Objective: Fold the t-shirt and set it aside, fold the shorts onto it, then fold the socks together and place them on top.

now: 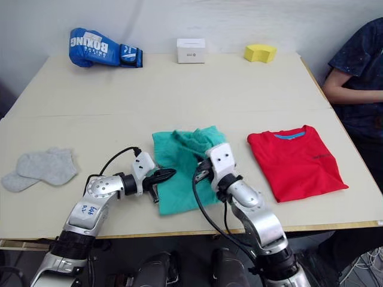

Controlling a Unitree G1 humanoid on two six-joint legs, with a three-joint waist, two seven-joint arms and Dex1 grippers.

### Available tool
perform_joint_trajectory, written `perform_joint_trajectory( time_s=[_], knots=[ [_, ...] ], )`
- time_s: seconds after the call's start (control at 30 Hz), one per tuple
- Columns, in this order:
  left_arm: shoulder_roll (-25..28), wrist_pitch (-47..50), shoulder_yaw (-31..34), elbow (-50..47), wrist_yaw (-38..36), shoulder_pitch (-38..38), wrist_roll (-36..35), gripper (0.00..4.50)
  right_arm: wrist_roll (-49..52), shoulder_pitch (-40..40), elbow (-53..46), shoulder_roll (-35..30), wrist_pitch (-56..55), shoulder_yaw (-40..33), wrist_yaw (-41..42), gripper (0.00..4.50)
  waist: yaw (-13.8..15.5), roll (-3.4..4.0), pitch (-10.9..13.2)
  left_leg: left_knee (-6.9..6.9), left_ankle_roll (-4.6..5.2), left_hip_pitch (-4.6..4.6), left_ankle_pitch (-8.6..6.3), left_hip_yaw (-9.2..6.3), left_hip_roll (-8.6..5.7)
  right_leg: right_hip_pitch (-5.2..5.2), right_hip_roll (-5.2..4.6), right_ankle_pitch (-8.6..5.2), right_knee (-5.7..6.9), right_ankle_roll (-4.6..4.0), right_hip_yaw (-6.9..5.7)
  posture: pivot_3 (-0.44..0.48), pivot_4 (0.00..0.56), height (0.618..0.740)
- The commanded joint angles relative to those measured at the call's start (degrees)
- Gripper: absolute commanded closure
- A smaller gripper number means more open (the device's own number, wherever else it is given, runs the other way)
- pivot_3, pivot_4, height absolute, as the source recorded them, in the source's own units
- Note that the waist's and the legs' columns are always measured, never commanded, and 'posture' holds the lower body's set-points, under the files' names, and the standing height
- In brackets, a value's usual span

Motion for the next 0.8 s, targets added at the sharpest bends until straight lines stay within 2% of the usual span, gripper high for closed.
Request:
perform_joint_trajectory(
  time_s=[0.03,0.17,0.27,0.37,0.43,0.53,0.6,0.63,0.8],
  knots=[
    [0.4,-0.6,1.3,-1.3,1.5,0.7,-0.1,4.5,3.6,-2.6,-1.0,-0.5,0.5,-0.7,6.6,3.47,-0.1,0.0,0.0,0.0,0.0,0.0,0.0,0.0,0.0,0.0,0.01,0.0,0.0,0.0,-0.01,0.0,0.15,0.74],
    [3.5,0.5,2.5,-3.0,0.1,2.2,-0.5,4.5,11.6,-3.0,-3.2,-2.1,3.2,-3.7,15.4,2.08,-0.1,0.0,0.0,-0.04,0.0,0.03,-0.01,-0.01,0.04,0.0,0.05,-0.01,0.02,-0.02,-0.04,0.0,0.15,0.74],
    [7.9,5.0,8.3,-6.2,-2.1,5.0,-4.9,4.5,27.2,-2.3,-7.3,-8.4,12.6,-9.3,26.7,1.05,-0.2,0.0,0.0,-0.05,0.03,0.04,-0.03,-0.01,0.04,0.0,0.04,-0.02,0.02,-0.04,-0.03,0.0,0.15,0.74],
    [10.0,7.3,14.0,-7.9,-2.8,7.7,-9.6,4.5,36.0,-2.1,-8.8,-14.1,18.1,-13.7,31.4,0.06,-0.1,0.0,0.0,-0.04,0.13,0.04,-0.1,-0.02,0.04,0.01,0.01,-0.02,-0.02,-0.04,-0.02,0.0,0.15,0.74],
    [10.2,7.9,18.1,-8.8,-3.6,8.5,-13.7,4.5,38.5,-2.7,-7.7,-17.9,19.2,-16.7,34.5,0.02,0.1,0.01,0.0,-0.02,0.13,0.03,-0.12,-0.05,0.04,0.01,-0.02,-0.02,-0.03,-0.04,-0.04,0.0,0.15,0.74],
    [10.3,8.8,19.7,-10.4,-4.6,6.7,-17.4,4.5,38.4,-5.1,-3.5,-20.8,17.5,-19.7,36.9,0.02,0.3,0.0,0.0,0.01,-0.13,0.03,-0.29,-0.09,0.02,0.06,-0.06,-0.01,-0.08,-0.07,-0.08,0.0,0.15,0.74],
    [9.8,9.4,19.5,-11.4,-4.9,4.3,-19.5,4.5,35.0,-7.2,0.7,-20.8,13.3,-20.7,37.0,0.43,0.4,-0.06,0.1,0.04,-0.12,0.02,-0.29,-0.08,0.01,0.08,-0.06,0.07,-0.13,-0.1,-0.1,0.0,0.15,0.74],
    [9.2,9.5,17.9,-11.8,-5.2,2.2,-20.0,4.5,30.0,-8.4,3.6,-20.6,7.2,-19.7,37.5,0.61,0.5,-0.06,0.1,0.07,-0.11,0.0,-0.28,-0.07,0.01,0.08,-0.06,0.11,-0.15,-0.12,-0.12,0.0,0.15,0.74],
    [4.6,9.0,7.6,-9.2,-6.1,-6.4,-17.8,4.5,12.1,-14.2,19.4,-20.6,-16.9,-12.3,46.1,2.41,0.3,-0.07,0.1,0.09,-0.07,0.02,-0.21,0.1,-0.08,0.12,-0.03,0.2,-0.19,-0.02,-0.07,0.0,0.15,0.74]
  ],
)
